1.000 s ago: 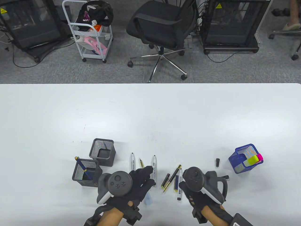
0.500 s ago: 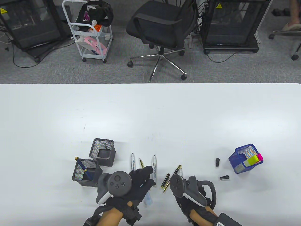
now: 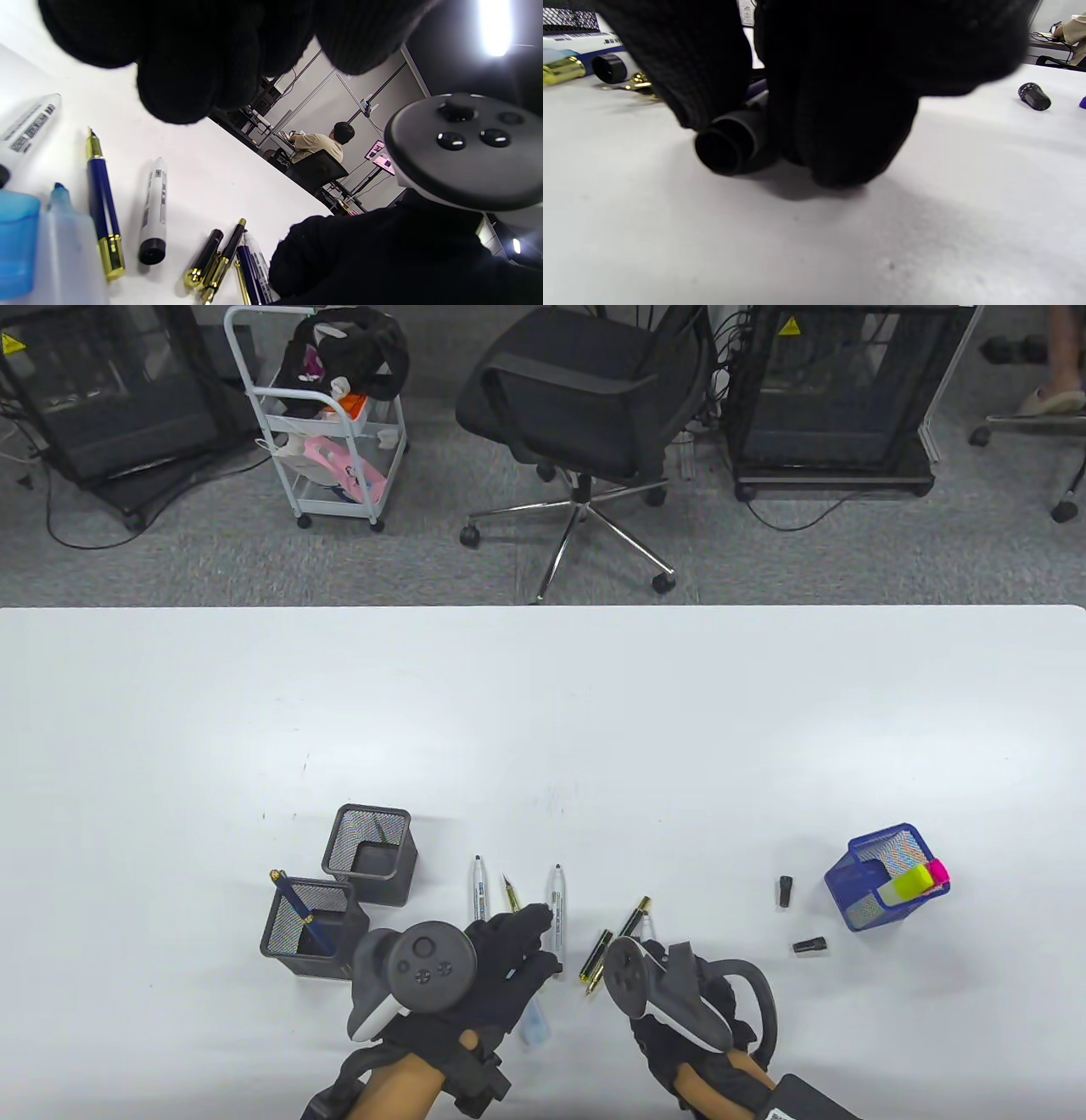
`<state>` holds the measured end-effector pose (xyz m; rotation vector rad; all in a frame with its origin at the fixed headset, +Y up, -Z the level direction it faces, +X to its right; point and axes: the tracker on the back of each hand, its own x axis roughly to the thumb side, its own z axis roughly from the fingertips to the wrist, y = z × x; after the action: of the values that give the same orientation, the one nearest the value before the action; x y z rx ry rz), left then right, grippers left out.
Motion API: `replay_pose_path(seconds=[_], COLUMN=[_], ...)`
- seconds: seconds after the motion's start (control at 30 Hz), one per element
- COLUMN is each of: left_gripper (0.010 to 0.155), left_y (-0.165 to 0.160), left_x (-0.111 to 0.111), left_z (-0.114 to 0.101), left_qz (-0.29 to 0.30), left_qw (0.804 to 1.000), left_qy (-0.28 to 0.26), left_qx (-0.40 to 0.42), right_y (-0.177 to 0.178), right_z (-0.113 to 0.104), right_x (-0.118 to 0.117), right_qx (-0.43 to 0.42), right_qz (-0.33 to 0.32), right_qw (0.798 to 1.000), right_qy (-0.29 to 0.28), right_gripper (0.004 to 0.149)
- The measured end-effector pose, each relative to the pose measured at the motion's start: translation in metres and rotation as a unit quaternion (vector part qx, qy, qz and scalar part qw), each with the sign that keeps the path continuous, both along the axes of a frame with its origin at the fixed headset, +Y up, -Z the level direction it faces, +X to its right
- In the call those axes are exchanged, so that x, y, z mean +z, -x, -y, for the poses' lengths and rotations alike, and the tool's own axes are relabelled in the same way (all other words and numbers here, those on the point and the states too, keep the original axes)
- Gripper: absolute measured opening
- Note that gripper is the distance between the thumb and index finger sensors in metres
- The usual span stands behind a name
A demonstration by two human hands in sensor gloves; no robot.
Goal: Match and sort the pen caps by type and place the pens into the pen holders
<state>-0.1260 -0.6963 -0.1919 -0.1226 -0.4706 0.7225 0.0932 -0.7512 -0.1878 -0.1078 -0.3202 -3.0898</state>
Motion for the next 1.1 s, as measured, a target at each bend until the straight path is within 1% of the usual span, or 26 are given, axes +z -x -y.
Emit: replay_pose_path(seconds=[0.17,0.3,0.43,0.53,0.57,0.6,0.63,0.67,0.7,0.77,0.87,1.0,1.1], left_gripper=[0.06,0.06,0.06,0.06,0.06,0.06,0.06,0.059,0.059,0.059,0.06,0.06,0.058], left_y=[0.0,0.001,0.003,0.004,0.004,0.004,0.004,0.004,0.004,0.005,0.004,0.003,0.002], left_x=[0.0,0.0,-0.001,-0.002,-0.002,-0.002,-0.003,-0.003,-0.004,-0.005,-0.006,-0.006,-0.006], left_z=[0.0,0.0,0.0,0.001,0.001,0.001,0.002,0.003,0.005,0.011,0.018,0.024,0.029], left_qz=[0.0,-0.002,-0.008,-0.014,-0.016,-0.018,-0.023,-0.026,-0.025,-0.028,-0.028,-0.03,-0.026], left_qw=[1.0,1.0,1.0,1.0,1.0,0.999,0.999,0.998,0.997,0.987,0.97,0.951,0.932], left_qy=[0.001,0.002,0.004,0.012,0.016,0.022,0.031,0.039,0.058,0.114,0.163,0.205,0.235], left_qx=[-0.001,0.001,0.008,0.012,0.015,0.021,0.03,0.036,0.051,0.107,0.176,0.228,0.276], right_y=[-0.001,-0.007,-0.016,-0.024,-0.025,-0.027,-0.03,-0.03,-0.03,-0.028,-0.021,-0.011,-0.003], right_z=[0.0,-0.003,-0.02,-0.04,-0.045,-0.051,-0.058,-0.061,-0.066,-0.072,-0.073,-0.073,-0.071], right_x=[-0.002,-0.003,-0.002,0.0,0.0,0.0,0.003,0.003,0.004,0.008,0.014,0.02,0.023], right_qx=[-0.008,-0.038,-0.076,-0.128,-0.15,-0.187,-0.234,-0.261,-0.289,-0.317,-0.336,-0.335,-0.329], right_qz=[0.003,0.011,0.016,0.013,-0.002,-0.039,-0.05,-0.069,-0.105,-0.148,-0.194,-0.23,-0.254], right_qw=[1.0,0.999,0.997,0.992,0.988,0.981,0.969,0.96,0.948,0.929,0.913,0.903,0.899], right_qy=[0.013,0.025,0.011,-0.014,-0.023,-0.034,-0.057,-0.071,-0.086,-0.117,-0.129,-0.141,-0.14], right_gripper=[0.063,0.064,0.063,0.065,0.065,0.066,0.066,0.066,0.066,0.066,0.065,0.064,0.063])
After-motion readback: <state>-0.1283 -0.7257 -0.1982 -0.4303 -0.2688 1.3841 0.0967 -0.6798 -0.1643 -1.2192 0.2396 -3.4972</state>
